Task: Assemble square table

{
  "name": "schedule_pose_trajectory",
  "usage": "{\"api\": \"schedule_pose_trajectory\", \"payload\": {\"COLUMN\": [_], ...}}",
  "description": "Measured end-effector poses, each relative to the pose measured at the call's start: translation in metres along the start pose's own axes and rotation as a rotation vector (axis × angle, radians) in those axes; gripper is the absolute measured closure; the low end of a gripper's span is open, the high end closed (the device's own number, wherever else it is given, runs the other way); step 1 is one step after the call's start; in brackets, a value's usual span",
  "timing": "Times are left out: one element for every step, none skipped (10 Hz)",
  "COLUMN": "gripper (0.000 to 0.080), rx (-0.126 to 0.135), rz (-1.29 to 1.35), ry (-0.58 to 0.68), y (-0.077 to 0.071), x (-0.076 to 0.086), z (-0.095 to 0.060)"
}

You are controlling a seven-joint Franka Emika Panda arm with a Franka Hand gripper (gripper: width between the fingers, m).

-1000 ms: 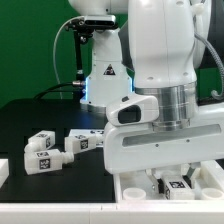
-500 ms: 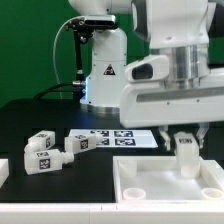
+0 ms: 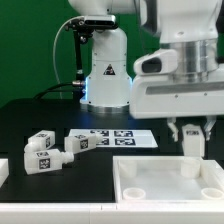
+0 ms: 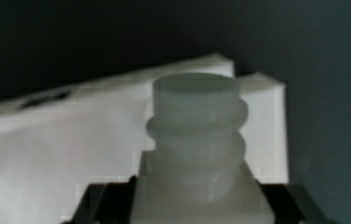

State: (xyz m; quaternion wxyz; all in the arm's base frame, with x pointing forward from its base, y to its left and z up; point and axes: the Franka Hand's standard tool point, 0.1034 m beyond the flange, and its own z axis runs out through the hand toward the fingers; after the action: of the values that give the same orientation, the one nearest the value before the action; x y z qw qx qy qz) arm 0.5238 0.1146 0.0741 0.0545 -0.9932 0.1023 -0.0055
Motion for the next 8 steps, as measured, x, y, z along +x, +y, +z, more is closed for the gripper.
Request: {"api": "schedule_pose_trajectory", "payload": {"gripper": [0.0515,0.0515,0.0515,0.0515,0.0515,0.0515,0.0515,0.0515], "rx": [-0.014,-0.024,-0.035,-0.034,-0.030,-0.031,-0.031,-0.030], "rz": [-0.004,0.013,0.015,0.005,0.005,0.004,0.004,-0.001], "ry": [-0.015,-0.015,-0.022,-0.026,-0.018,-0.021,-0.022,-0.016], "y": [0.001,0.008,0.013,0.012,0.010,0.011,0.011,0.012], "x": [-0.027,-0.053,-0.077,-0.071,-0.066,-0.068,-0.068,-0.070], "z": [-0.006,-0.008,-0.003,-0.004,-0.004,-0.003,-0.003,-0.002]}}
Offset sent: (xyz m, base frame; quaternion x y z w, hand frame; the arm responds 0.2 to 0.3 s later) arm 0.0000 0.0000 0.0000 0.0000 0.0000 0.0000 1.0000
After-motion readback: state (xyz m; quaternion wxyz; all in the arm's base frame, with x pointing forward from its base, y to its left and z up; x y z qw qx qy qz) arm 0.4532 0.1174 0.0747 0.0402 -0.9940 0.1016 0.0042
